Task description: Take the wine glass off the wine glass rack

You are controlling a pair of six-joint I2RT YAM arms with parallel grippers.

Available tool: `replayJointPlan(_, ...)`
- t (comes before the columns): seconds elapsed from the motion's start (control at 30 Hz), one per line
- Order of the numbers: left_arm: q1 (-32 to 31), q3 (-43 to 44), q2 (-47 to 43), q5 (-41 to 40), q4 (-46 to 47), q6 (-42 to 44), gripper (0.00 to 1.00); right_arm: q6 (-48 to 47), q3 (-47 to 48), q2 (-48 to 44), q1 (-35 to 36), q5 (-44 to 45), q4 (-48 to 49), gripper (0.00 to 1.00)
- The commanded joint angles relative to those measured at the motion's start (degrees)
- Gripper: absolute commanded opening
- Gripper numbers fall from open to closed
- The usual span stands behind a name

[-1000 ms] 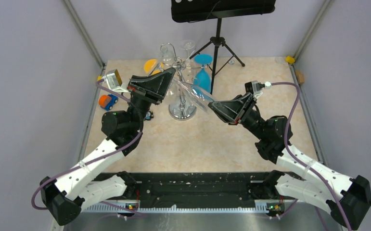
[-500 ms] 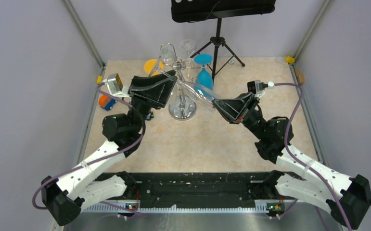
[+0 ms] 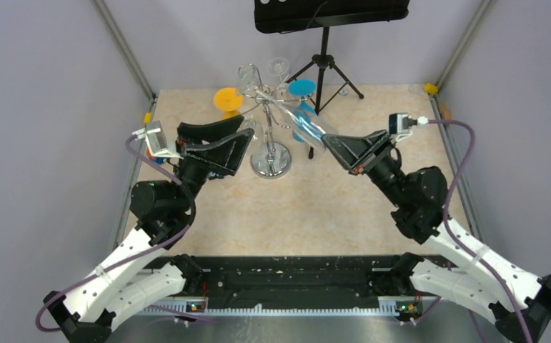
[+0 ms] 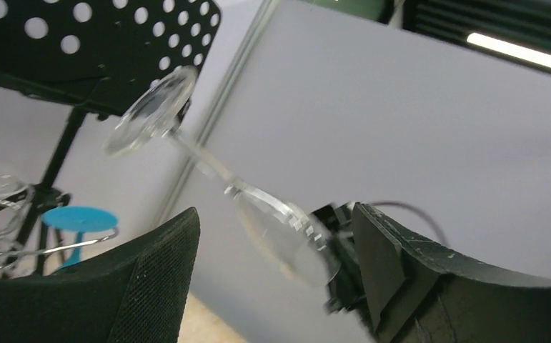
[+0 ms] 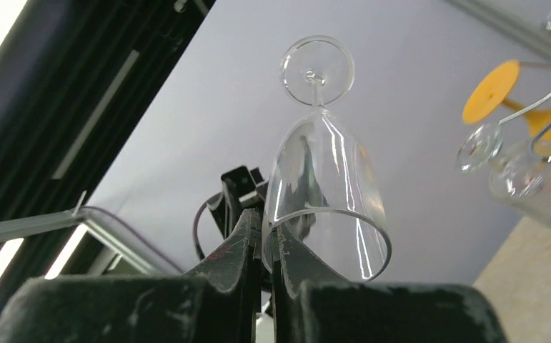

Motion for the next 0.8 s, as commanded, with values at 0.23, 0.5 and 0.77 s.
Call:
replayJointPlan(0.23,-0.19,4.75,-6.13,-11.06,-36.33,21.29,0.89,-37.03,32.38,-7.81,0.49,26.80,-61.73,0.00)
replayJointPlan(0.5,-0.19,10.74,-5.38,-17.10,-51.78,24.17,0.89,-46.77,44.79,-3.76,0.53,47.01,-89.06,0.00)
replayJointPlan(0.77,-0.19,11.53,-5.87,-16.05,-54.93,23.51,0.88,-50.55,48.79,6.67,0.49,56.22,-102.34,0.00)
